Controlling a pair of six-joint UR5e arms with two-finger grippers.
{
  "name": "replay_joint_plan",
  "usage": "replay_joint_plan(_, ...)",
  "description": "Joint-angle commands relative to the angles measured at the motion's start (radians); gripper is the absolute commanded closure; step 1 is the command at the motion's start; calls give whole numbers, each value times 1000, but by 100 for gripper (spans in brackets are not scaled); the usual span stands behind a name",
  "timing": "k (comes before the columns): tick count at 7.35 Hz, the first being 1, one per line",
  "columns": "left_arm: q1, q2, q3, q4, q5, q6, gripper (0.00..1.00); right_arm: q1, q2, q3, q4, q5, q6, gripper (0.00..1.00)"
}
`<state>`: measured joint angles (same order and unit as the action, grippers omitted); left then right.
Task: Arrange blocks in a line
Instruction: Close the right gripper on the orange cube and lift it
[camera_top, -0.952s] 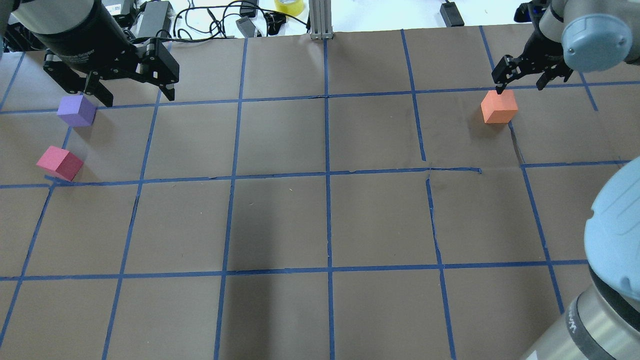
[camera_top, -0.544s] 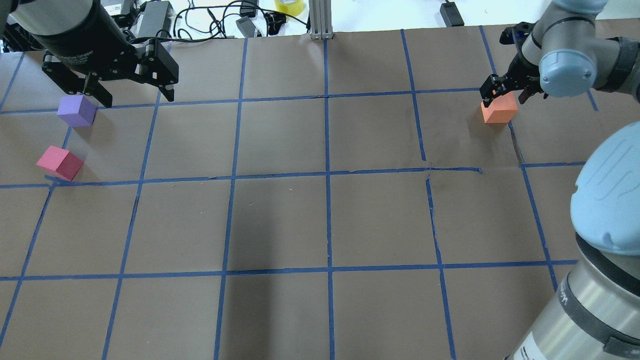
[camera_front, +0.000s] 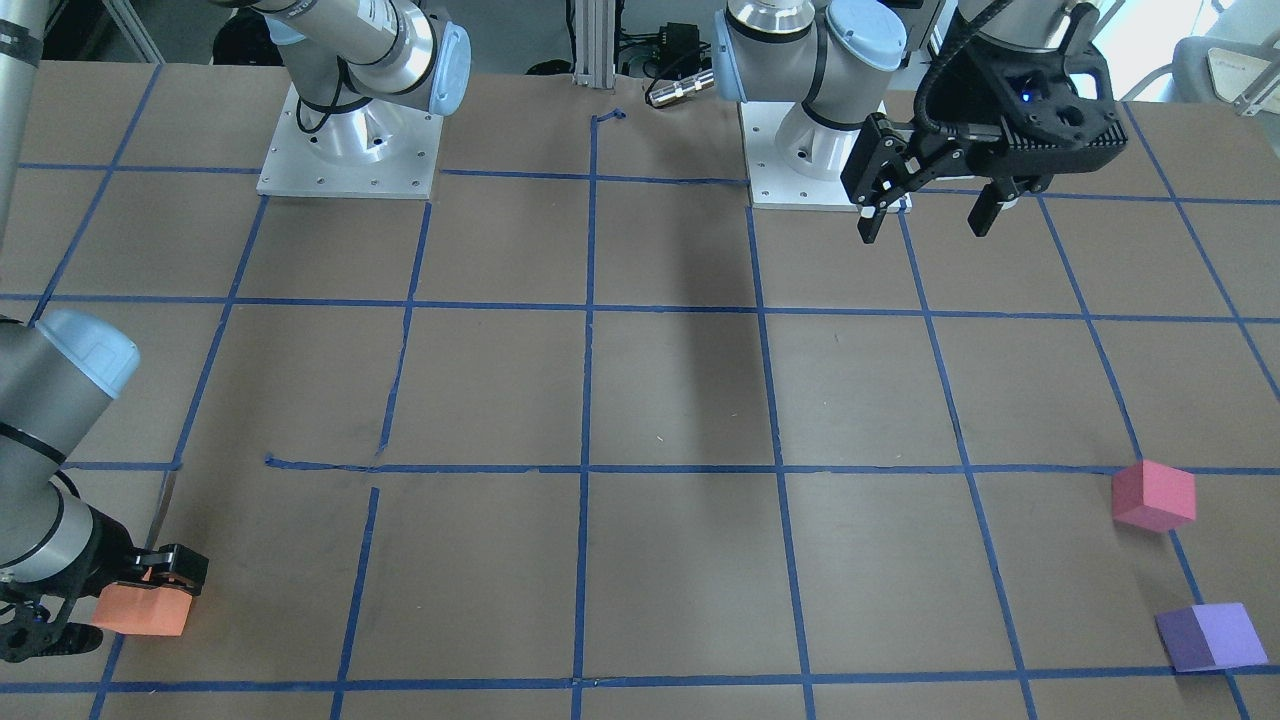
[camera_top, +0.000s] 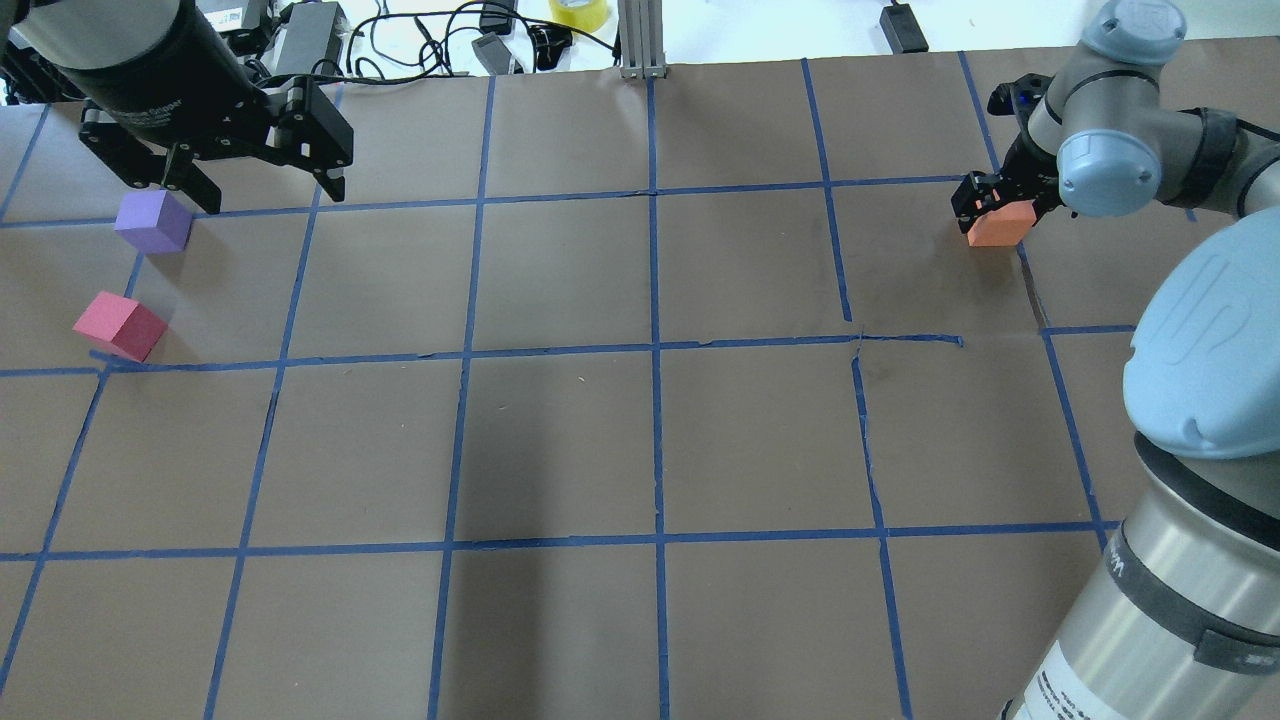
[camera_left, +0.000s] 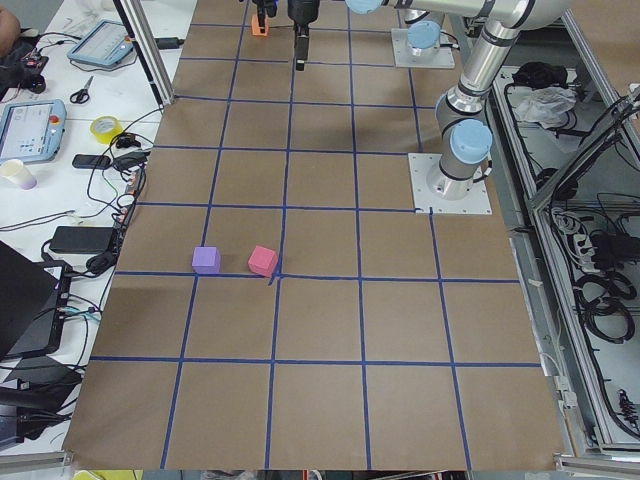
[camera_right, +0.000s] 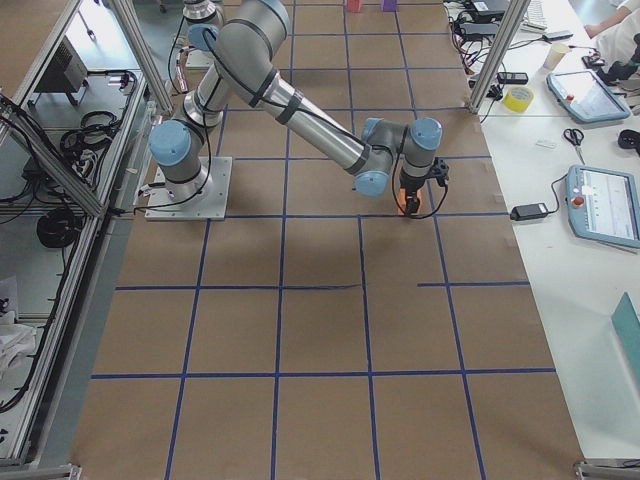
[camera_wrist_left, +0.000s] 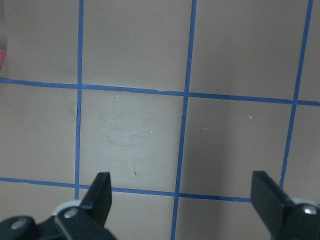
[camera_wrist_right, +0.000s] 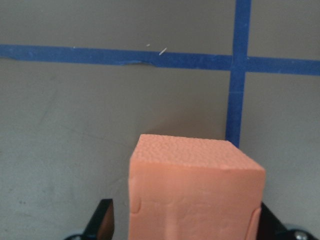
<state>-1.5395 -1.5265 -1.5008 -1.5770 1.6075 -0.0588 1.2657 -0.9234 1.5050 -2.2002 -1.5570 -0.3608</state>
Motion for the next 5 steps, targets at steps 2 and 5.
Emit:
replay_joint_plan(2,2,2,1,0,-1,1,0,1,-9,-6,8,0,9,85)
replay_joint_plan(5,10,0,8,15,-3,4,0,113,-161,-5,105,9,123,86)
